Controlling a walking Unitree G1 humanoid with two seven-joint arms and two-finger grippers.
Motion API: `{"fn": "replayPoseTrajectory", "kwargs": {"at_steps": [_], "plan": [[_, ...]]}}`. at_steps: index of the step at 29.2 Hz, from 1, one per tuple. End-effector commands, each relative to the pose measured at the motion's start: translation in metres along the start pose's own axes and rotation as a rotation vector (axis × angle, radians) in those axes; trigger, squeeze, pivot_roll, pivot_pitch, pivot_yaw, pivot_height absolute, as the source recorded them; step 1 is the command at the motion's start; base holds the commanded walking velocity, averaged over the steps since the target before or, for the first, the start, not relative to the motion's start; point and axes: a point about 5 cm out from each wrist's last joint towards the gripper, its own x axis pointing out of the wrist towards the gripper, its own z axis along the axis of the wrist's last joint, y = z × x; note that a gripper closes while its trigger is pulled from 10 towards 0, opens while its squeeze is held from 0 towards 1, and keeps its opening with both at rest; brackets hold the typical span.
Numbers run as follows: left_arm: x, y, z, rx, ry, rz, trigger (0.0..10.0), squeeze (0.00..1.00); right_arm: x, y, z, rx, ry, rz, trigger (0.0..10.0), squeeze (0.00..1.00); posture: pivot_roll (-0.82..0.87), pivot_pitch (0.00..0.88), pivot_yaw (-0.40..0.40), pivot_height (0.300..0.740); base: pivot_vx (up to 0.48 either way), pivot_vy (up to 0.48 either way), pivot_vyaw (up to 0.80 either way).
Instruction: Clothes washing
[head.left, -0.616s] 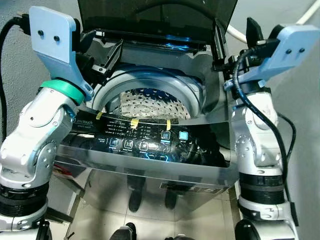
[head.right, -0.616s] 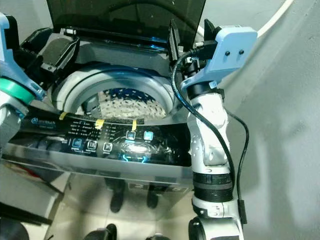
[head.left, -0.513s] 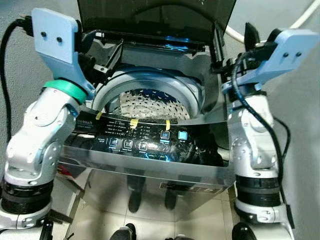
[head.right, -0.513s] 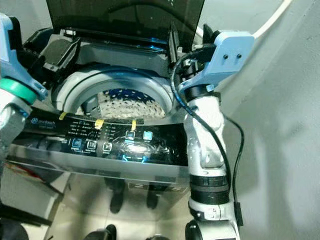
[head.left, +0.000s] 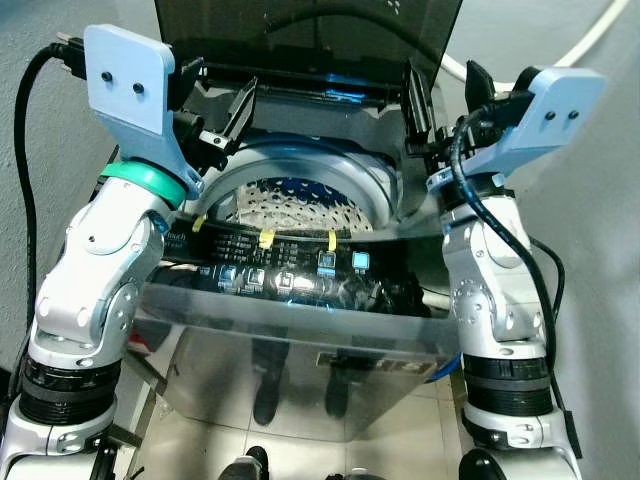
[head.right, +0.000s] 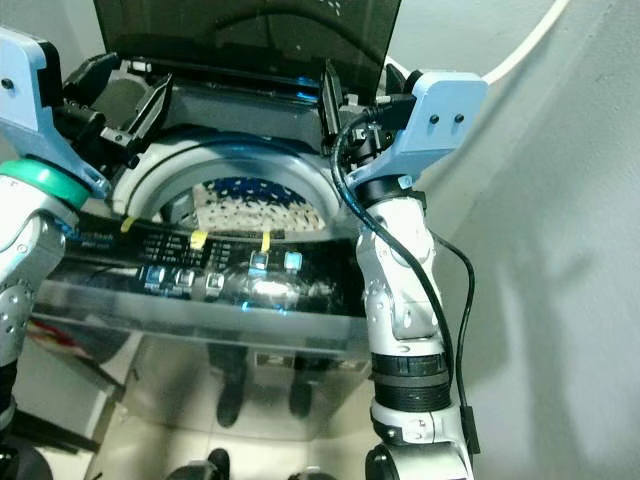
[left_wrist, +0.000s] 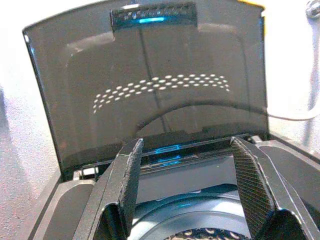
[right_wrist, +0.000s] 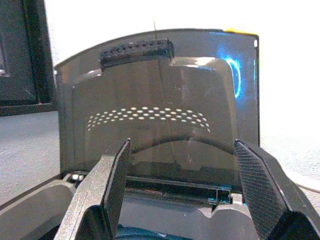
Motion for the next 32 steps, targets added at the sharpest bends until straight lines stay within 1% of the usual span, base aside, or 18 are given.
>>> {"fn": "replayPoseTrajectory", "kwargs": {"at_steps": [1, 9, 29, 30, 32], "plan": [[0.0014, -0.0023, 0.0026, 0.004, -0.022, -0.007, 10.0, 0.00, -0.0007, -0.0019, -0.0025, -0.013, 0.010, -0.005, 10.0, 0.00, 0.04, 0.015, 0.000, 0.740, -0.315, 0.000, 0.00], [0.0012, -0.0016, 0.0001, 0.006, -0.029, -0.001, 10.0, 0.00, -0.0014, -0.0001, -0.0056, -0.042, 0.034, 0.011, 10.0, 0.00, 0.04, 0.022, -0.002, 0.740, -0.317, 0.000, 0.00], [0.0031, -0.0014, -0.0038, 0.006, -0.030, 0.004, 10.0, 0.00, -0.0012, 0.0012, -0.0080, -0.073, 0.046, 0.038, 10.0, 0.00, 0.04, 0.027, -0.008, 0.740, -0.317, 0.000, 0.00], [0.0033, -0.0015, -0.0050, 0.007, -0.027, 0.003, 10.0, 0.00, -0.0016, 0.0018, -0.0096, -0.087, 0.054, 0.051, 10.0, 0.00, 0.04, 0.027, -0.008, 0.740, -0.285, 0.000, 0.64], [0.0033, -0.0015, -0.0050, 0.007, -0.027, 0.003, 10.0, 0.00, -0.0016, 0.0018, -0.0096, -0.087, 0.054, 0.051, 10.0, 0.00, 0.04, 0.027, -0.008, 0.740, -0.285, 0.000, 0.64]]}}
